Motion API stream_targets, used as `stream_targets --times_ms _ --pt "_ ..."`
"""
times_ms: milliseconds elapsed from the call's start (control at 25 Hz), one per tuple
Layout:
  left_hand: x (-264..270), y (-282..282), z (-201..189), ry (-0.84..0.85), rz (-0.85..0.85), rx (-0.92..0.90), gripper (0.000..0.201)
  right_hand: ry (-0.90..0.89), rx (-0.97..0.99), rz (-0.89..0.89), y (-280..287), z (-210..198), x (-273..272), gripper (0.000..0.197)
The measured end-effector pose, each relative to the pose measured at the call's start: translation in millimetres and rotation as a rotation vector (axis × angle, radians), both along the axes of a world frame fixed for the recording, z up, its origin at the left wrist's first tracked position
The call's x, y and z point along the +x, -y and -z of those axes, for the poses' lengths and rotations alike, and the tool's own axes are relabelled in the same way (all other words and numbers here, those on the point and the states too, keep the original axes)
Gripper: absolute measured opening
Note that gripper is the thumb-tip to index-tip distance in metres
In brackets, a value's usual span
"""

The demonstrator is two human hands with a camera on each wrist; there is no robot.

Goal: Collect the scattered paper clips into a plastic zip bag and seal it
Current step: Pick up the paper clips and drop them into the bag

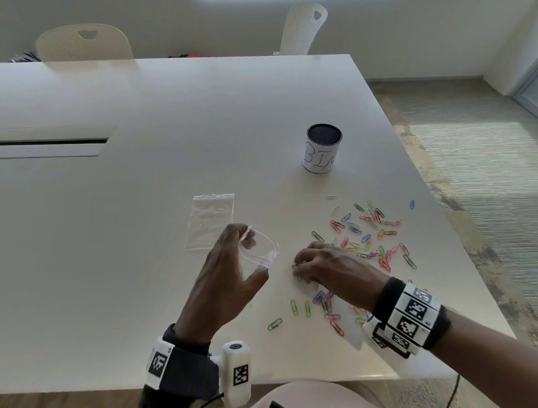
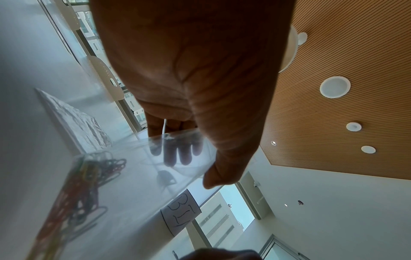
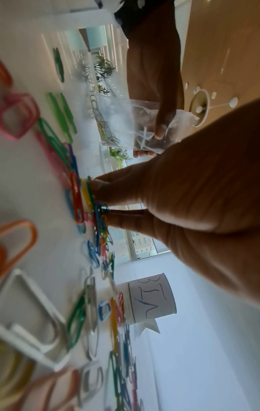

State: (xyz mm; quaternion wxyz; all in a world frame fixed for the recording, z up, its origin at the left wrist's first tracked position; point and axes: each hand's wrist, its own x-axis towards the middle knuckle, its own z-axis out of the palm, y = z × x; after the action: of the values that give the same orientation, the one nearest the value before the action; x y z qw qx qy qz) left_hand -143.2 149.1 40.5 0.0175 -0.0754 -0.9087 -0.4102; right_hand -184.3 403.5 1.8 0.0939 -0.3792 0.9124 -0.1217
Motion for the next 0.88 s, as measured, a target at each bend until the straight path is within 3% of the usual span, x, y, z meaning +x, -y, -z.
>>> stream_targets --times_ms 200,440,680,880 --pt "0 -4 7 -0.004 0.015 0.002 0.051 -0.025 0.004 0.023 7 3 -7 0.019" --pt "0 -8 13 0.013 0.03 -0.015 0.051 0.106 -0.202 0.177 5 -5 -15 0.009" --pt "-2 -11 15 0.027 0.045 0.011 0.049 0.221 -0.628 0.508 -2 -38 -11 0.011" --pt "-3 -14 16 0.014 0.058 0.01 0.048 0.285 -0.993 0.51 29 -79 8 0.011"
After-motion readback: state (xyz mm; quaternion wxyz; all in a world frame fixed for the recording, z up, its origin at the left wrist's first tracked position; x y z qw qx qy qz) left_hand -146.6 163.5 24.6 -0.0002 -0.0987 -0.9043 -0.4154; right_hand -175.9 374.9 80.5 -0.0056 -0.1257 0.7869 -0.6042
